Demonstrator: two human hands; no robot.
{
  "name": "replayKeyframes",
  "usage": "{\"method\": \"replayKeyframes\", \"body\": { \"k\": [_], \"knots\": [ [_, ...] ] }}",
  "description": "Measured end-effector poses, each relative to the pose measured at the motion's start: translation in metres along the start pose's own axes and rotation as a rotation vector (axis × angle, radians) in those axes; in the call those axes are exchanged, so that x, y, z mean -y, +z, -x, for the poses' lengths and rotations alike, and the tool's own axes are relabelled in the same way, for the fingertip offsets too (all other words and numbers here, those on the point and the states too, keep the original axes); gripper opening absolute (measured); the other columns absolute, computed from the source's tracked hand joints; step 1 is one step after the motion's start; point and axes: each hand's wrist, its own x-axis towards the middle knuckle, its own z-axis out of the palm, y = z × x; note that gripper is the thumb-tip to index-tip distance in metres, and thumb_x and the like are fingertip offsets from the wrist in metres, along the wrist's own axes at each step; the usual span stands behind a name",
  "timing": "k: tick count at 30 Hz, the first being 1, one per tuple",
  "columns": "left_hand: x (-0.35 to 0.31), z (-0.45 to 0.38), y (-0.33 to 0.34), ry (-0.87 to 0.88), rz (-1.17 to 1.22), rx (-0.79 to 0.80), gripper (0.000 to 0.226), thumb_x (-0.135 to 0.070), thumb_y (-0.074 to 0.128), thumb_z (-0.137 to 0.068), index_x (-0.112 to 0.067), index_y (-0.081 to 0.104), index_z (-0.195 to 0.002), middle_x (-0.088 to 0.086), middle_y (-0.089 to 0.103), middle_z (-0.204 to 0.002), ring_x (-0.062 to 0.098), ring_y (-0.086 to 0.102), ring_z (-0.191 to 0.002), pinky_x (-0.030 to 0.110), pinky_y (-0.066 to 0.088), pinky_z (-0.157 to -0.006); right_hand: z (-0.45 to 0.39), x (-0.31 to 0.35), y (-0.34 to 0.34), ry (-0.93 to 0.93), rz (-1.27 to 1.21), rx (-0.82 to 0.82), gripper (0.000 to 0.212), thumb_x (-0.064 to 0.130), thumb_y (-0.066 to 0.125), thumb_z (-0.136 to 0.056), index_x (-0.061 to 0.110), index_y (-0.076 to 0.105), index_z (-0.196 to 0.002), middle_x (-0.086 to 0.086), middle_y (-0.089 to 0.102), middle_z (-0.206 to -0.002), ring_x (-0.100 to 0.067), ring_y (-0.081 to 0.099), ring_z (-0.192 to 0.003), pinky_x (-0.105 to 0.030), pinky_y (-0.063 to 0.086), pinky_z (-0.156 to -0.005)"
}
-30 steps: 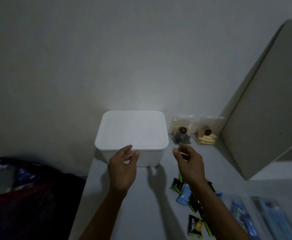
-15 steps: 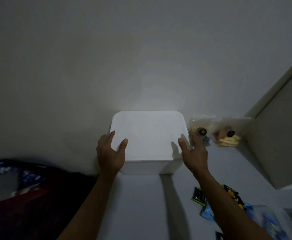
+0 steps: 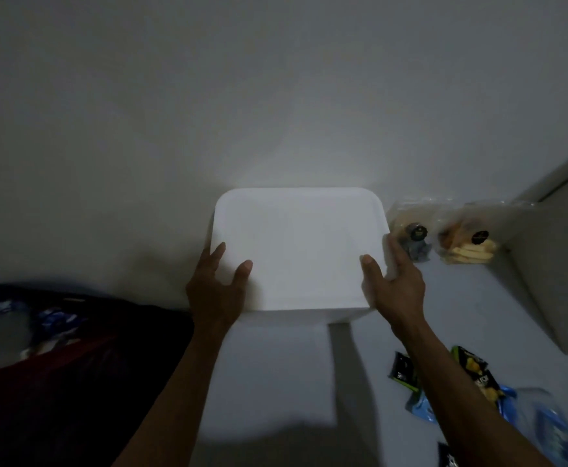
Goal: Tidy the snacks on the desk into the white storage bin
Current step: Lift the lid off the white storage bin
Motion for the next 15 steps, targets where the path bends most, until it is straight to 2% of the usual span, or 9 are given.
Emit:
{"method": "replayKeyframes", "body": {
  "k": [6,9,15],
  "knots": [
    [-0.011,0.004,-0.015,0.029,0.018,-0.020,0.065,-0.042,0.078,-0.078,-0.019,0.057,-0.136,0.004,0.046,-0.150,0.021,0.045,-0.136,0.021,0.029,-0.106,0.007,0.016,-0.009,-0.038,0.006,-0.020,0.063,0.041,0.069,-0.088,0.030,0.045,-0.145,0.011,0.047,-0.148,-0.007,0.040,-0.137,-0.025,0.033,-0.111],
    [-0.016,0.013,-0.031,0.037,0.030,-0.023,0.067,-0.044,0.077,-0.079,-0.021,0.055,-0.138,0.003,0.045,-0.150,0.020,0.045,-0.136,0.020,0.027,-0.105,0.020,0.027,-0.017,-0.066,-0.013,-0.034,0.064,0.043,0.070,-0.087,0.031,0.045,-0.145,0.012,0.047,-0.147,-0.007,0.040,-0.137,-0.028,0.035,-0.111],
    [-0.014,0.066,-0.078,0.125,0.090,-0.054,0.066,-0.041,0.082,-0.074,-0.017,0.061,-0.132,0.004,0.055,-0.142,0.019,0.054,-0.126,0.016,0.034,-0.097,0.081,0.038,-0.044,-0.131,-0.041,-0.043,0.066,0.039,0.072,-0.086,0.028,0.045,-0.145,0.009,0.048,-0.146,-0.003,0.040,-0.133,-0.029,0.035,-0.112]
  ]
}}
